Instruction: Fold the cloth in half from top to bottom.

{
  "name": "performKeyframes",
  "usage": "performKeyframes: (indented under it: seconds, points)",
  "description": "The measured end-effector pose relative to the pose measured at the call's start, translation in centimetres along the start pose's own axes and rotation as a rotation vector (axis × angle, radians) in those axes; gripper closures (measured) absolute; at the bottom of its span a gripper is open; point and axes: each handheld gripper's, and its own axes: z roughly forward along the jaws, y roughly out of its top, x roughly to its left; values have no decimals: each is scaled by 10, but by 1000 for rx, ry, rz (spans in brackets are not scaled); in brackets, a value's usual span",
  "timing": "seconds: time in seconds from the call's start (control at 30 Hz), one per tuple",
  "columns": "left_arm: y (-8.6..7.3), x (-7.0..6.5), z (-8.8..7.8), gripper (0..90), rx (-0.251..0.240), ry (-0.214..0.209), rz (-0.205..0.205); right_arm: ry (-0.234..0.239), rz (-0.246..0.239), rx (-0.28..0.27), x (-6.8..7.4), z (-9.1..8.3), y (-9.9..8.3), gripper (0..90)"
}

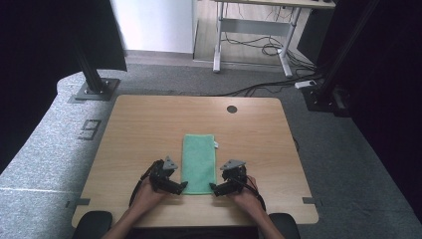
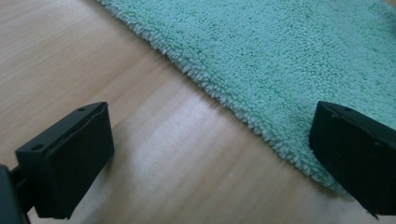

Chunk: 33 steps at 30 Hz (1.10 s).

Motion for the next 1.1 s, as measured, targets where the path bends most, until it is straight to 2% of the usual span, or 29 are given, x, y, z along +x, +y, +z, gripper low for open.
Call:
performKeyframes:
  seconds: [0.1,0.13,0.2,0.3,0.47,0.67,0.77,0.97,1.1]
  points:
    - [4,2,-3,0,31,-37,-19,1,-1,-3,3,-2,-2,0]
    - [6,4,-3,0,21,-45,-35,0,-1,-4,3,-2,-3,0]
    - [13,11,-5,0,-5,-23,-53,2,-1,-3,3,-2,-2,0]
    - [23,20,-6,0,-28,7,-60,5,-4,-1,3,-2,-2,0]
    - [37,34,7,0,-20,63,-59,7,-4,-2,3,-2,-2,0]
    - [35,44,24,0,10,98,-79,10,-9,-1,2,-2,-2,0]
    - [31,44,26,0,-2,84,-94,12,-12,-1,2,-1,-2,0]
    - [30,45,26,0,-9,80,-91,30,-25,3,0,-1,-1,2]
    - [30,45,26,0,-9,80,-91,45,-22,24,-1,-1,4,11]
